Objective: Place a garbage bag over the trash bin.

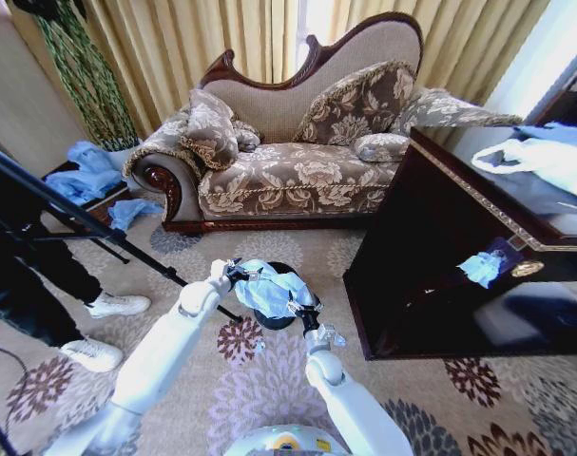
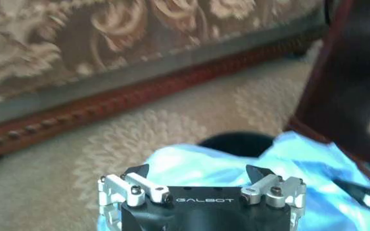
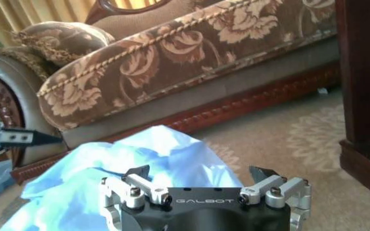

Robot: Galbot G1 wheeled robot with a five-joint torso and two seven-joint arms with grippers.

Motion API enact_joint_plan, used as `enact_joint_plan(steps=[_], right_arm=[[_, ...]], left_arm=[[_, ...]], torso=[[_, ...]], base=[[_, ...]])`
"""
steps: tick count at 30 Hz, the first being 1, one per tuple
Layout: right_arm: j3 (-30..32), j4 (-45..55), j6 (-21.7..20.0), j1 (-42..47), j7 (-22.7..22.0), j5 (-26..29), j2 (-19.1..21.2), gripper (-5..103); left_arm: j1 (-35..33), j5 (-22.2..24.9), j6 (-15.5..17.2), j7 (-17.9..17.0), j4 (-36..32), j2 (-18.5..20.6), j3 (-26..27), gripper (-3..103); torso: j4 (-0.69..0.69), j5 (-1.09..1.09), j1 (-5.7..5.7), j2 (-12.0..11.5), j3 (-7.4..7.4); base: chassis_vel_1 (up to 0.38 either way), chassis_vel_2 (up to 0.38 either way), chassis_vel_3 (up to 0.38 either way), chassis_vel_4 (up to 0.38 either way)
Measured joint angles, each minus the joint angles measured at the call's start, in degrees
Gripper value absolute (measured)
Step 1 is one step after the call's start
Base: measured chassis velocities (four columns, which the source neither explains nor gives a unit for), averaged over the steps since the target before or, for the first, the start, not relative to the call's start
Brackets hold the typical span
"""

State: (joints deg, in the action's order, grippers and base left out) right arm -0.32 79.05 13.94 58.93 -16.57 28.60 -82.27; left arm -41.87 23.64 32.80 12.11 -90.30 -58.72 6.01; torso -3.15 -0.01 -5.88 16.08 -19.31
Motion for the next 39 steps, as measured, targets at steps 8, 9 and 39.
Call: enact_joint_plan(steps=[8, 9, 39], right_arm=[[0.99, -1.51, 1.04, 0.85, 2.13, -1.05, 0.39, 100], [0.65, -0.62, 1.04, 1.21, 2.1, -1.03, 0.69, 100], [0.35, -4.15, 2.95, 0.45, 5.03, -3.69, -0.16, 100]], left_arm=[[2.45, -0.64, -0.79, 0.62, 3.68, -1.21, -3.25, 100], [2.42, -0.79, -1.05, 0.59, 3.83, -1.57, -3.28, 100], [3.77, -2.14, -3.99, 1.02, 10.42, -4.45, -4.4, 100]], torso=[[-0.01, 0.0, 0.0, 0.0, 0.0], [-0.02, 0.0, 0.0, 0.0, 0.0], [-0.01, 0.01, 0.0, 0.0, 0.0]], base=[[0.0, 0.0, 0.0, 0.0], [0.0, 0.0, 0.0, 0.0], [0.0, 0.0, 0.0, 0.0]])
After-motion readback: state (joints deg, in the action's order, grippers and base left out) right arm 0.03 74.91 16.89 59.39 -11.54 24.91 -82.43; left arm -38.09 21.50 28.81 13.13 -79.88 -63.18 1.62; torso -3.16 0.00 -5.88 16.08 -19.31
